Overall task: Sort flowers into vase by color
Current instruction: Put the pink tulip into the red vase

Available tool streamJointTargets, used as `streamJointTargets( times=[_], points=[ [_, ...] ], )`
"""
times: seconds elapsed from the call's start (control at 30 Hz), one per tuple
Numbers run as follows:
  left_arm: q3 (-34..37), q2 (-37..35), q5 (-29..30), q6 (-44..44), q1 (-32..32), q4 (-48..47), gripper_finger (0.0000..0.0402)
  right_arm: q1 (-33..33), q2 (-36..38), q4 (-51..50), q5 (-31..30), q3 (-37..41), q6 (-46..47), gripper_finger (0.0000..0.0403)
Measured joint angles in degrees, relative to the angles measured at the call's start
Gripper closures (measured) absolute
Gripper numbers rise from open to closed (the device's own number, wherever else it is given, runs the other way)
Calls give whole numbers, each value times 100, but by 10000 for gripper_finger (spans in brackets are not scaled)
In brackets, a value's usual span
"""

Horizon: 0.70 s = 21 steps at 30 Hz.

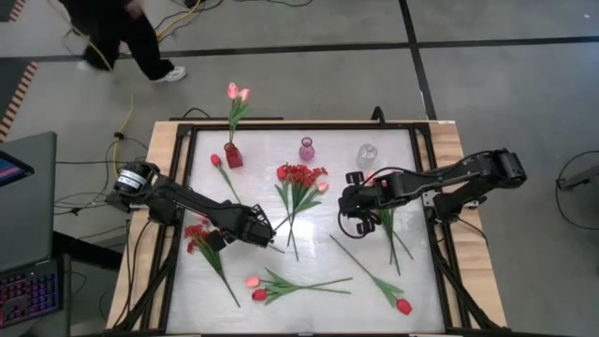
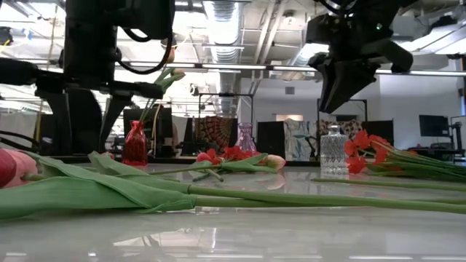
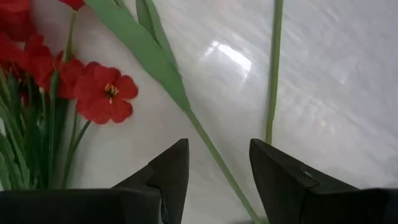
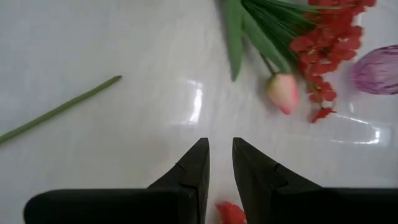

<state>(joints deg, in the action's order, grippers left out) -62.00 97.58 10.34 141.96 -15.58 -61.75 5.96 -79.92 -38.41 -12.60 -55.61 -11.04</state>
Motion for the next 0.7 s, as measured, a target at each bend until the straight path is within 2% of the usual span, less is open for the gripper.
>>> streamJointTargets(
  times=[0.27,0.57,0.7],
  points=[
    [306,4,-134,65,16,429,244,0,0,-9,76,0,-88,306],
    [308,15,-105,-14,20,221,244,0,0,115,78,0,-90,306],
    [317,287,-171,-36,27,363,244,0,0,114,79,0,-64,306]
  ],
)
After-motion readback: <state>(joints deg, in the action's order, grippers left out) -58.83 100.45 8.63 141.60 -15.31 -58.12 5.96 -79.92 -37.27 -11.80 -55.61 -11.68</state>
